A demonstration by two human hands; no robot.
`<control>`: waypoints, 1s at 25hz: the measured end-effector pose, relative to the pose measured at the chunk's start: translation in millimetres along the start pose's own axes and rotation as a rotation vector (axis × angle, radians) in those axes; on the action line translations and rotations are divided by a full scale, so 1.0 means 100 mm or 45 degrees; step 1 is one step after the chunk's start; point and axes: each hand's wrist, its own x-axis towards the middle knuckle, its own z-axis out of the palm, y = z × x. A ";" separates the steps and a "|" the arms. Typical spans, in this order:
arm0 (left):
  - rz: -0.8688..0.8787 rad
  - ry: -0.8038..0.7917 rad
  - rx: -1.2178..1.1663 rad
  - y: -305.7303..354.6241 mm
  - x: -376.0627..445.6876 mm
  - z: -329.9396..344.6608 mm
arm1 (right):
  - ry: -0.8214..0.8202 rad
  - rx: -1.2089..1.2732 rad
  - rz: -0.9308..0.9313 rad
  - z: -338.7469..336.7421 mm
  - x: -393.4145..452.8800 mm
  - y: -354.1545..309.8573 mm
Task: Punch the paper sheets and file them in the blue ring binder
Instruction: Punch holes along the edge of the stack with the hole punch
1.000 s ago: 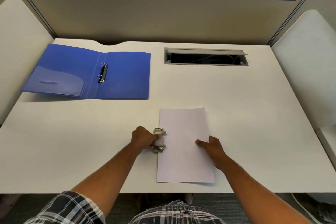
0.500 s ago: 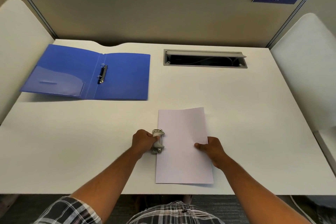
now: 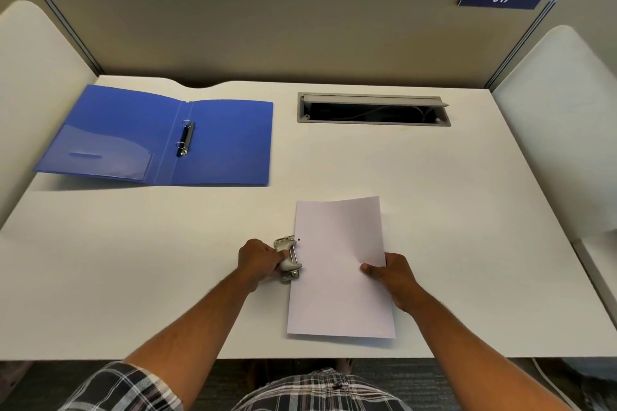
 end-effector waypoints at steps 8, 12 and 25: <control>0.004 0.107 0.057 0.01 0.01 0.07 | 0.058 0.021 -0.050 0.01 -0.09 0.09; 0.057 0.169 0.207 0.05 -0.04 0.10 | 0.074 -0.001 -0.072 0.03 -0.12 0.11; 0.135 0.152 0.452 0.09 0.02 0.11 | 0.084 -0.097 -0.079 -0.26 -0.03 0.12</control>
